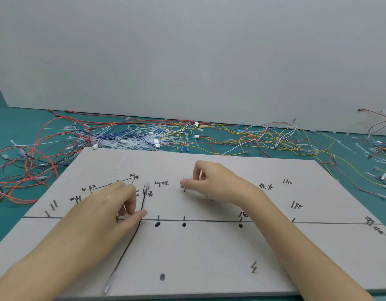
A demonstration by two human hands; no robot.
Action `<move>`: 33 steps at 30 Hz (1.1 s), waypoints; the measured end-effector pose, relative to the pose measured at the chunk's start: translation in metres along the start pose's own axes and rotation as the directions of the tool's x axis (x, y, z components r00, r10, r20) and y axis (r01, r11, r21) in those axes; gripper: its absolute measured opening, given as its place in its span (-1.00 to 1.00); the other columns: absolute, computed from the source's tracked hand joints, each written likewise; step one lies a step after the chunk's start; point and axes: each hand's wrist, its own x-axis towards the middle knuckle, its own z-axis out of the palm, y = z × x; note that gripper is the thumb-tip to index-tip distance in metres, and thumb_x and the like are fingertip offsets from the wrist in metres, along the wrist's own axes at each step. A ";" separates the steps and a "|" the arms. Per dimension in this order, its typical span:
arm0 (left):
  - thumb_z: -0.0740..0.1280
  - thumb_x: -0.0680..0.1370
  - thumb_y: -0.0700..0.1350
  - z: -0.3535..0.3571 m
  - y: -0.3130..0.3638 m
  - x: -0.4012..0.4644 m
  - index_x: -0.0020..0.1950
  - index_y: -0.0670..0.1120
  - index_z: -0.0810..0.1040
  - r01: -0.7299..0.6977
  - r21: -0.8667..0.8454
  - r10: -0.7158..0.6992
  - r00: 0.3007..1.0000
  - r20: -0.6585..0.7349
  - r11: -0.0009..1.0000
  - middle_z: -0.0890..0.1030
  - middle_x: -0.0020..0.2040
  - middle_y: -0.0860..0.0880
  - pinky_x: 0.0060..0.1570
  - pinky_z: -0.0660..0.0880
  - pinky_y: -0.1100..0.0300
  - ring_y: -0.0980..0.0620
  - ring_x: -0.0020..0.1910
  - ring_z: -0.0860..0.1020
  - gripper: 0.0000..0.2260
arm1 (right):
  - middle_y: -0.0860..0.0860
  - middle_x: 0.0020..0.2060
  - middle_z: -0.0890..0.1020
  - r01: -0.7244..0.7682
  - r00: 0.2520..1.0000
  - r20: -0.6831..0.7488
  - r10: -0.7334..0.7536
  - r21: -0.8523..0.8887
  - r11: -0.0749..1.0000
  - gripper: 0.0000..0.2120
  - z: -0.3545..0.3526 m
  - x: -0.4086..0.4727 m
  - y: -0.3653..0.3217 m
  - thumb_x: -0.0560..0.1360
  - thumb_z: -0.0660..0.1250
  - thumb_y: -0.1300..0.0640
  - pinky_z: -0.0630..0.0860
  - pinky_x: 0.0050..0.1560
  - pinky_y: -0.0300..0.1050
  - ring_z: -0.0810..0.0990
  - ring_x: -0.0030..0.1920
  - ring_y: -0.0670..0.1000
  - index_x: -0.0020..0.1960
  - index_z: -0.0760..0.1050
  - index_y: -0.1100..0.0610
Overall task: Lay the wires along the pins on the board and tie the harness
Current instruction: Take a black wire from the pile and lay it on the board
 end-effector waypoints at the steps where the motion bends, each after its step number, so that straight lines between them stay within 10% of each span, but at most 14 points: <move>1: 0.40 0.46 0.12 0.001 -0.002 0.001 -0.20 0.18 0.35 0.009 -0.024 -0.009 1.000 0.006 1.000 0.48 -0.11 0.20 -0.30 0.49 0.11 0.16 -0.20 0.50 -0.77 | -0.09 -0.24 0.52 0.004 1.000 0.007 -0.004 -0.025 1.000 -0.66 0.003 -0.002 0.000 0.48 0.29 -0.23 0.41 -0.24 -0.08 0.50 -0.23 -0.03 -0.17 0.42 0.05; 11: 0.05 0.55 0.18 0.001 0.004 0.004 -0.25 0.08 0.35 -0.218 0.278 0.198 0.975 0.100 0.935 0.38 -0.32 0.16 -0.37 0.47 0.16 0.07 -0.32 0.43 -0.73 | 0.03 -0.39 0.36 0.210 0.977 0.095 -0.192 -0.236 0.949 -0.66 0.013 0.000 -0.014 0.59 0.14 0.09 0.21 -0.37 -0.05 0.30 -0.36 0.07 -0.34 0.21 0.13; 24: 0.17 0.55 0.00 0.004 0.009 0.018 -0.34 0.05 0.32 -0.369 0.263 0.319 0.923 0.214 0.891 0.40 -0.36 0.16 -0.45 0.20 0.35 0.13 -0.31 0.44 -0.75 | 0.04 -0.41 0.28 0.196 0.980 0.084 -0.181 -0.226 0.954 -0.66 0.005 -0.002 -0.003 0.54 0.18 0.14 0.15 -0.37 -0.05 0.21 -0.38 0.04 -0.37 0.17 0.13; 33: 0.05 0.67 0.01 0.045 0.053 0.054 -0.16 0.06 0.28 -0.408 0.097 0.360 0.878 0.316 0.908 0.49 -0.09 0.05 0.00 0.42 0.07 0.02 0.01 0.39 -0.79 | 0.01 -0.43 0.26 0.035 0.998 0.050 -0.025 -0.223 0.974 -0.64 -0.031 -0.020 0.047 0.54 0.22 0.16 0.14 -0.34 -0.04 0.19 -0.38 0.02 -0.38 0.18 0.11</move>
